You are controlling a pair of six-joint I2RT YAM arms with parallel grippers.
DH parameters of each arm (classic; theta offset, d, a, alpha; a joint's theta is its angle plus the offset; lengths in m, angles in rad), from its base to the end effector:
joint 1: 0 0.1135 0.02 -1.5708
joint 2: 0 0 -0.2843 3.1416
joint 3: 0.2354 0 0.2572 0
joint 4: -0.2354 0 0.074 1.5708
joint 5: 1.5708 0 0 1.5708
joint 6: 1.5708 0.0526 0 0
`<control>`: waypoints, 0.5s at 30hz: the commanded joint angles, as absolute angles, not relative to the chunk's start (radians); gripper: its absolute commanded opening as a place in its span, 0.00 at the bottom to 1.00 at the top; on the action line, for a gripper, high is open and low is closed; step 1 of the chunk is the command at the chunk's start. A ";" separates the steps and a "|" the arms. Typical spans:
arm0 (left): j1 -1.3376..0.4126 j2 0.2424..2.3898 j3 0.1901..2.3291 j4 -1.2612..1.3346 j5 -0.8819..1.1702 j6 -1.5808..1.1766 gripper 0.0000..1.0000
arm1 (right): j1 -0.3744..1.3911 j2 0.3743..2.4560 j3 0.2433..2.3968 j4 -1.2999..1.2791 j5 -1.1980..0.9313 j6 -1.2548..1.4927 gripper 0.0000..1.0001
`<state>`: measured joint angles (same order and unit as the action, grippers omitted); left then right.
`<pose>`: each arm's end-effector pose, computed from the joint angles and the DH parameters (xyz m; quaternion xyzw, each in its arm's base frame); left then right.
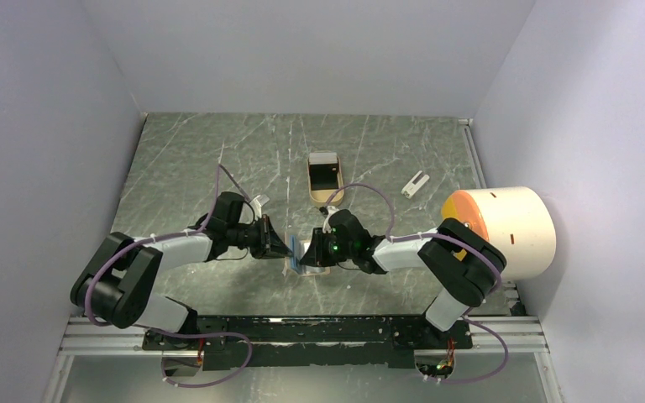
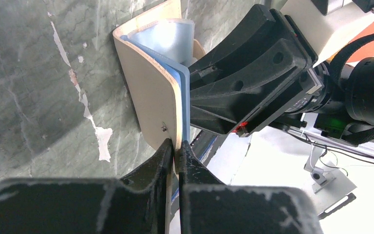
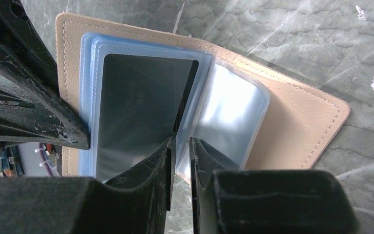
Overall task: Put the credit cards into the card holder
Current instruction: Insert the credit card into the card holder.
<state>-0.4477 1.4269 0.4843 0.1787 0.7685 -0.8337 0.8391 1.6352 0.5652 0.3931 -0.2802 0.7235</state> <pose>0.2145 -0.1436 0.1504 -0.0191 0.8650 -0.4940 0.0857 0.1950 0.2389 0.1286 -0.1118 0.8880 0.3908 0.2152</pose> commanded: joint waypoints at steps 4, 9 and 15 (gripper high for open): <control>-0.455 1.453 0.503 0.170 0.765 -0.802 0.13 | 0.850 1.639 0.545 0.383 -0.270 0.720 0.21; -0.458 1.458 0.528 0.084 0.711 -0.770 0.20 | 0.848 1.630 0.547 0.372 -0.259 0.715 0.21; -0.464 1.473 0.554 0.029 0.681 -0.744 0.28 | 0.850 1.630 0.547 0.378 -0.256 0.718 0.21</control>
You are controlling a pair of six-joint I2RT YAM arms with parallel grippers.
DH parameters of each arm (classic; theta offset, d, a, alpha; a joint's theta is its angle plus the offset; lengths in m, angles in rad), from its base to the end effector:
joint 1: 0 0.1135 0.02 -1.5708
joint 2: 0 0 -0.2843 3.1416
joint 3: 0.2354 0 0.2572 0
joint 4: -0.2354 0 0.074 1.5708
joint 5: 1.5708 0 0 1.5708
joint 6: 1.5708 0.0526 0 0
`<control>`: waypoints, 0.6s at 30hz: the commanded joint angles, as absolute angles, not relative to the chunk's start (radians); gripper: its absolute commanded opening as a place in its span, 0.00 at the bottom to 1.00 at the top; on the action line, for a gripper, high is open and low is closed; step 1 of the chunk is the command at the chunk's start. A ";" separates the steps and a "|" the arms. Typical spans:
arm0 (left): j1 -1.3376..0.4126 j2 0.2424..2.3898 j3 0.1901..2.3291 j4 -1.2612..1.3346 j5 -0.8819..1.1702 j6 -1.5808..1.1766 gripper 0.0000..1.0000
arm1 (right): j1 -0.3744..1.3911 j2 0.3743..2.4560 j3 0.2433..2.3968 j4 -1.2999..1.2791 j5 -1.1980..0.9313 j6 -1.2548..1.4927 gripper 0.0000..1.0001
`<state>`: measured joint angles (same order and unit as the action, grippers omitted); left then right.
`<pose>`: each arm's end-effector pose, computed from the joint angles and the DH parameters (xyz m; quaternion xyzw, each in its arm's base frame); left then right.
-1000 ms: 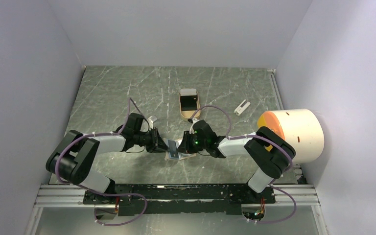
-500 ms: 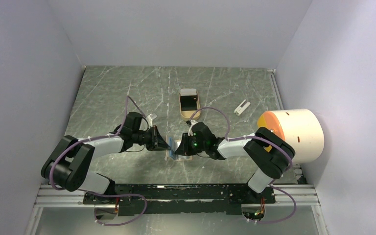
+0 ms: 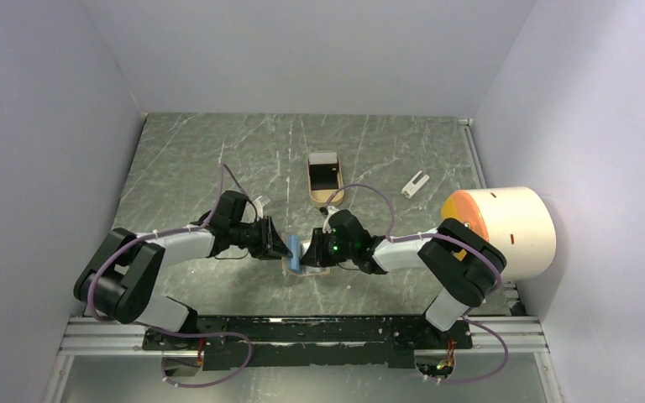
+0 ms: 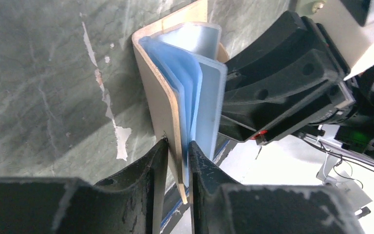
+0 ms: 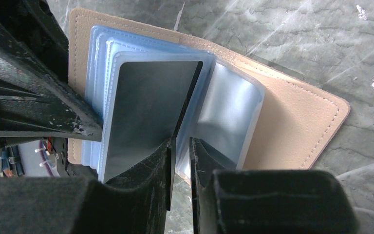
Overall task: Put the credit cards into the card holder
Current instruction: Insert the credit card into the card holder.
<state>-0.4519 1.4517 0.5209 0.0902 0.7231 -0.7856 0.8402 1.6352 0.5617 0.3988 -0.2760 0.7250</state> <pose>0.2181 -0.1446 0.1465 -0.0206 0.8825 -0.4629 0.0804 0.1946 0.2387 0.1282 -0.1109 0.8878 0.3905 0.2168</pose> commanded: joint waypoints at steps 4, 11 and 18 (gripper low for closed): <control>-0.473 1.495 0.560 0.028 0.673 -0.746 0.28 | 0.850 1.636 0.553 0.371 -0.251 0.708 0.21; -0.485 1.493 0.577 0.027 0.666 -0.759 0.28 | 0.850 1.610 0.553 0.347 -0.232 0.695 0.21; -0.488 1.465 0.602 -0.020 0.655 -0.765 0.11 | 0.845 1.573 0.567 0.282 -0.183 0.666 0.26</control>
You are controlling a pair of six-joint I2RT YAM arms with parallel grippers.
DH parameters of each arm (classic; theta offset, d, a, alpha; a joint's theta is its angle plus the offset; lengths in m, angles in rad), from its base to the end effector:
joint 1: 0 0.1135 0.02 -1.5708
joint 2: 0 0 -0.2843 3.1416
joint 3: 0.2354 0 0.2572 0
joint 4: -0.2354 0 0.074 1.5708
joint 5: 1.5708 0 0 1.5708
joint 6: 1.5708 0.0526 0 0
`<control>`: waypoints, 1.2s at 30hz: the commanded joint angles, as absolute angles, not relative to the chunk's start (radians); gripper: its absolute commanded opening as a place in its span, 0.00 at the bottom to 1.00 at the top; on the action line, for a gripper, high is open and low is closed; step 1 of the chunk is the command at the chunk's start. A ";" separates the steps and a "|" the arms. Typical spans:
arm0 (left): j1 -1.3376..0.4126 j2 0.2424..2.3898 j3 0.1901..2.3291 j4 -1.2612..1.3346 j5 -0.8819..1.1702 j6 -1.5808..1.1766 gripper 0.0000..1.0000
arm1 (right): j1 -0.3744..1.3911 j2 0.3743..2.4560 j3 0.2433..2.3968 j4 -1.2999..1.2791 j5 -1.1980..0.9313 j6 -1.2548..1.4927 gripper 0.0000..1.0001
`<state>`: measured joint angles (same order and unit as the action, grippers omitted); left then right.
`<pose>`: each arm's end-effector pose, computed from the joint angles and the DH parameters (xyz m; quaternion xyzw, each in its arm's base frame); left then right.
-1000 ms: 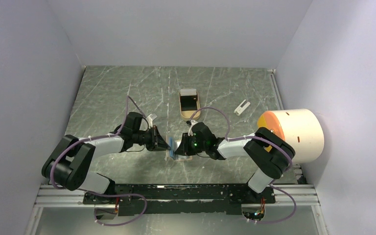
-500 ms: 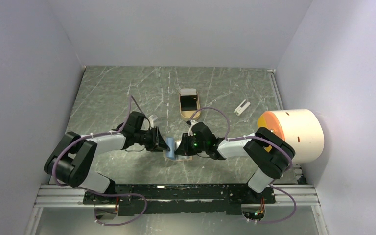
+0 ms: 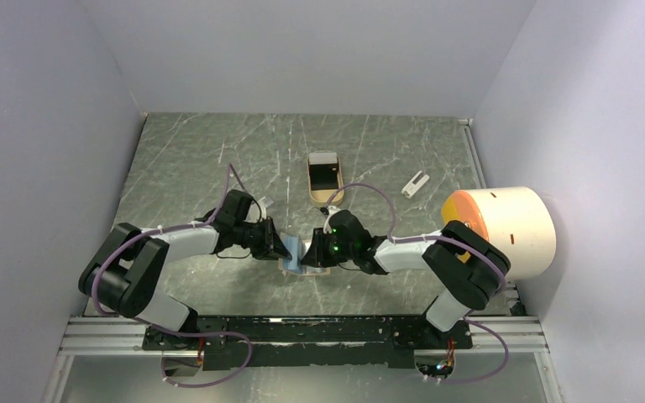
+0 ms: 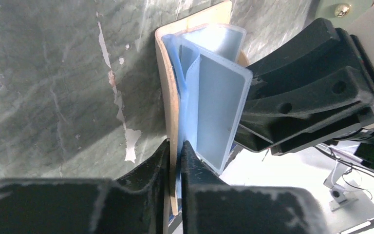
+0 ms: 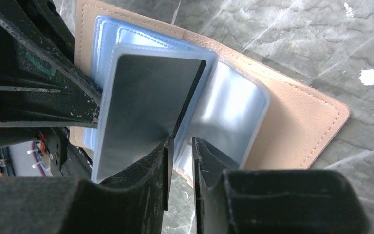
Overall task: Put the credit cards into the card holder
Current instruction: Insert the credit card into the card holder.
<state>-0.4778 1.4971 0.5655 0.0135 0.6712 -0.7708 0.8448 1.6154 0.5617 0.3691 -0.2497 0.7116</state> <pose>0.2215 -0.1515 0.1406 -0.0261 0.9002 -0.4301 0.0633 0.1929 0.2369 0.1307 -0.1129 0.8909 0.3788 0.2240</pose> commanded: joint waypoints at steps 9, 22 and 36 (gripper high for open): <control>-0.492 1.385 0.685 -0.238 0.581 -0.728 0.09 | 0.804 1.368 0.617 0.122 -0.085 0.646 0.45; -0.500 1.420 0.676 -0.191 0.625 -0.743 0.09 | 0.810 1.328 0.708 0.009 0.034 0.627 0.61; -0.500 1.467 0.618 -0.082 0.713 -0.741 0.14 | 0.730 1.415 0.946 -0.058 0.154 0.273 0.63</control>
